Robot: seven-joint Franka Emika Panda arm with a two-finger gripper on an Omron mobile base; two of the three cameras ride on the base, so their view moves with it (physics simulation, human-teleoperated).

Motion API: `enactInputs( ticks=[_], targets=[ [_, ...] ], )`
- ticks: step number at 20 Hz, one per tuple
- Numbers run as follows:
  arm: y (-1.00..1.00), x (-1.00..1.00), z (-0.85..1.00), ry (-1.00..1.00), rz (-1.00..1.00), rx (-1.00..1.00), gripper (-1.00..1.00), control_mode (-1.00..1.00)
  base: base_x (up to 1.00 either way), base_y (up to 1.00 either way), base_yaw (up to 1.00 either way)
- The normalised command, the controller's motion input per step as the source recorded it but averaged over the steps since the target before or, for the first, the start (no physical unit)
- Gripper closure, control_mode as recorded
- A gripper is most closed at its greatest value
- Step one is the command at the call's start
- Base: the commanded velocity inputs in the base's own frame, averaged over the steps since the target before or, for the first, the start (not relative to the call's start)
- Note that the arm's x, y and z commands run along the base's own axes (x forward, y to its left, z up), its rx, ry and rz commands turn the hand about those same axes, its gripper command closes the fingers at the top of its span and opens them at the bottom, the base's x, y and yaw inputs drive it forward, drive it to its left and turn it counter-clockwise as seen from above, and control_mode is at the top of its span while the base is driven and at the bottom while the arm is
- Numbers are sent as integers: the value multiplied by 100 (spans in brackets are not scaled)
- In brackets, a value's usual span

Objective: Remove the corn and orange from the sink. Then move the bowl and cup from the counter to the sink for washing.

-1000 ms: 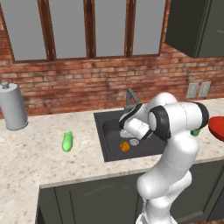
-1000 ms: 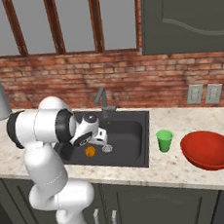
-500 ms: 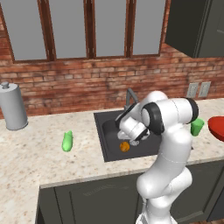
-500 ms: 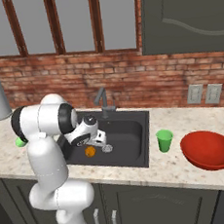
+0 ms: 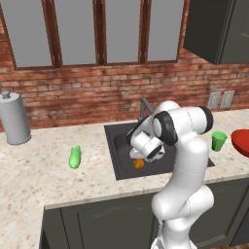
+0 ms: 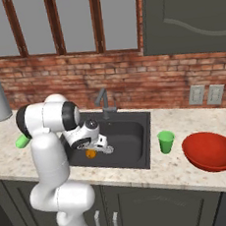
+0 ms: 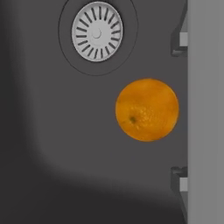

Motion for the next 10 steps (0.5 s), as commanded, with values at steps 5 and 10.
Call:
enactInputs(
  ticks=[5,10],
  targets=[
    [8,12,-14,0,0,0,-100,-100,0,0,0],
    [7,15,-13,0,0,0,-100,-100,0,0,0]
  ],
)
